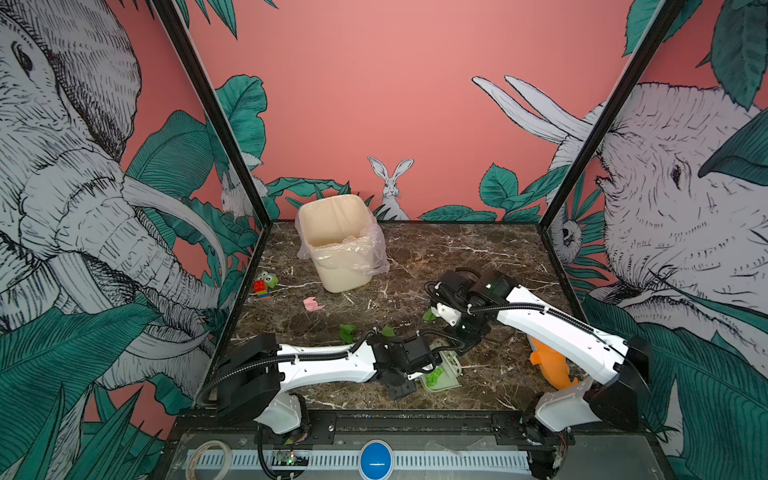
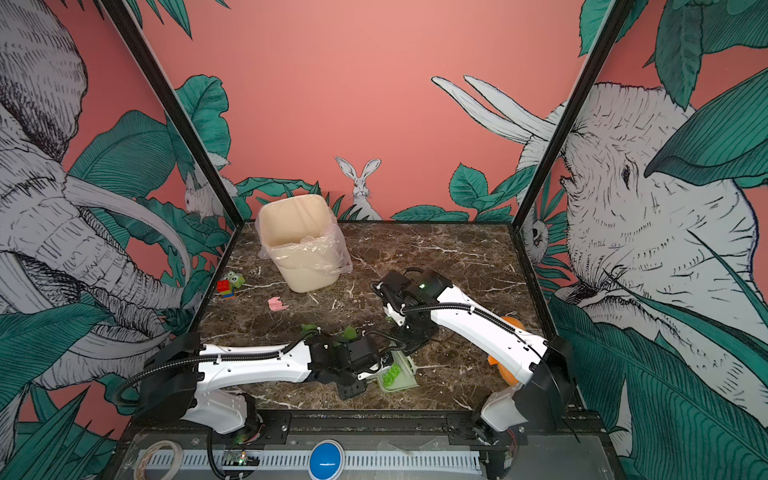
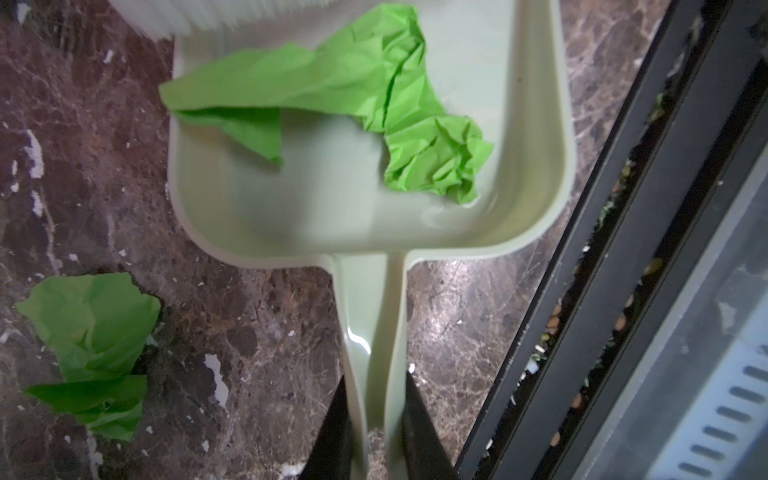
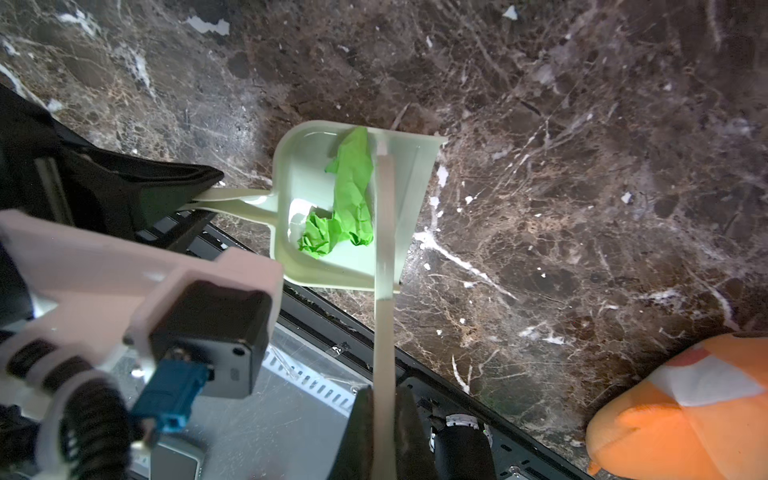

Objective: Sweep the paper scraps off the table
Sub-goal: 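Sweep the green scraps with the right gripper's brush into the dustpan, then lift the dustpan to the bin with the left gripper while the right raises the brush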

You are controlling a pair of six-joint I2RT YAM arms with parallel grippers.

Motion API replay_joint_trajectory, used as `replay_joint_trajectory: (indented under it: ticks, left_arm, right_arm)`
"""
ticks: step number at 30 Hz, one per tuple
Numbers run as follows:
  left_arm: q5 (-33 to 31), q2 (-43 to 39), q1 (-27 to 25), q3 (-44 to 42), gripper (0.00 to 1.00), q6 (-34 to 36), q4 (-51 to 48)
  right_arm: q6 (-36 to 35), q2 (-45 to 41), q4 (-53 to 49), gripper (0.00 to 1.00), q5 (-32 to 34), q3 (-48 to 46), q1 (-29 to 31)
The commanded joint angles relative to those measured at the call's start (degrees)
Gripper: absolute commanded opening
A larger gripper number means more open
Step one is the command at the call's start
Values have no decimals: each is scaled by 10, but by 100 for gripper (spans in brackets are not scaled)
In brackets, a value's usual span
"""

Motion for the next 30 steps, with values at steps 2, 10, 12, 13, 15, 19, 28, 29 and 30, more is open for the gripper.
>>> replay_joint_trajectory:
  ticks: [2,10,12,13,15,19,28,29,30]
  left_arm:
    - [-18,-26,2,-15,4,-8,2]
    - [-46,-70,2,-19,2,-5,9]
    - [-53,-82,3,-18,2,-6,9]
    - [-57,-88,3,-16,2,-7,8]
    - [-68,-105,2,-13,2,-10,6]
    - [-87,-137,3,1,2,-17,-4]
    - [-112,-174,24,79,2,-40,-81]
    - [-113,-177,28,87,2,-42,-88]
    - [-115,-181,33,96,2,-45,-97]
  right_arm:
    - [11,-37,-38,0,39,9,-11]
    - [-4,-77,-53,0,48,21,-64]
    - [-8,-86,-53,0,46,24,-81]
    - [-11,-92,-52,0,44,23,-90]
    - [-14,-102,-47,0,38,18,-108]
    - [-19,-119,-34,0,21,-1,-135]
    - [-21,-151,8,0,-22,-58,-167]
    - [-23,-151,11,0,-27,-61,-169]
    - [-25,-151,14,0,-31,-64,-172]
